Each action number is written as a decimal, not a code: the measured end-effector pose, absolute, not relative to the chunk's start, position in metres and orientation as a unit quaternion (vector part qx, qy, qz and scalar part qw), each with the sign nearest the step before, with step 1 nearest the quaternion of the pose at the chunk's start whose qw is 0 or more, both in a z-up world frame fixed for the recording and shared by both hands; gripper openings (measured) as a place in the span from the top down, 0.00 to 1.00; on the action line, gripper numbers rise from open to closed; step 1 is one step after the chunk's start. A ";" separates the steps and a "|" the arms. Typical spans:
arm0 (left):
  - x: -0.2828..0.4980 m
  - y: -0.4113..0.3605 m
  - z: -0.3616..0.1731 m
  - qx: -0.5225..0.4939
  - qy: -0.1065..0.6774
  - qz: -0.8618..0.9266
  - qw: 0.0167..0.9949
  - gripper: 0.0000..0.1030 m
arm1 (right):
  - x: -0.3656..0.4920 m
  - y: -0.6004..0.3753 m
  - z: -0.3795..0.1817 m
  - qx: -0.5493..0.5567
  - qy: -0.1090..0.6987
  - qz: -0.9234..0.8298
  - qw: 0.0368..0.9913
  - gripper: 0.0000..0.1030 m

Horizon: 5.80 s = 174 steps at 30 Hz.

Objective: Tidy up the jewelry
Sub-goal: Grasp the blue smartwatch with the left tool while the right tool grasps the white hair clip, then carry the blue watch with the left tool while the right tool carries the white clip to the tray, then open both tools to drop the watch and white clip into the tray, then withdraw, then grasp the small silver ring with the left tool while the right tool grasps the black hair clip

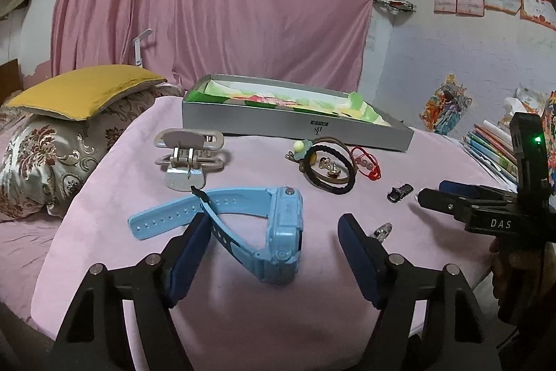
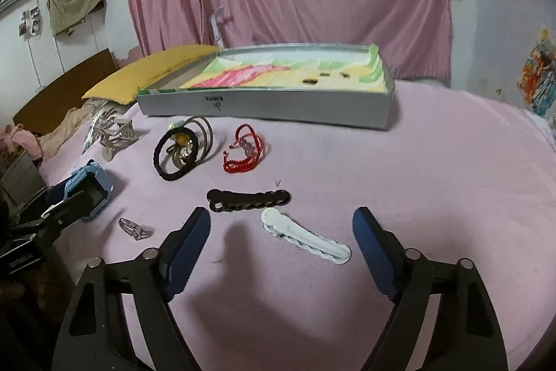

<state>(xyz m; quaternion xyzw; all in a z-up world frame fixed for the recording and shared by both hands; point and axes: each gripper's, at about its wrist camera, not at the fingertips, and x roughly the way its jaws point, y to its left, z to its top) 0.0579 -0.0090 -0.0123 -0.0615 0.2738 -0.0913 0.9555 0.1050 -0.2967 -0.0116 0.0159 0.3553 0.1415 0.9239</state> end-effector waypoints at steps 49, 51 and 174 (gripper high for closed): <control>0.115 -0.032 0.087 -0.038 0.110 -0.118 0.986 0.81 | 0.116 -0.248 0.093 0.040 0.126 0.198 0.971 0.90; 0.128 -0.031 0.092 -0.033 0.102 -0.114 0.988 0.81 | 0.127 -0.244 0.099 0.039 0.110 0.192 0.974 0.90; 0.105 -0.049 -0.014 -0.081 0.358 -0.231 0.901 0.94 | 0.121 -0.246 -0.004 0.024 0.377 0.119 0.918 0.47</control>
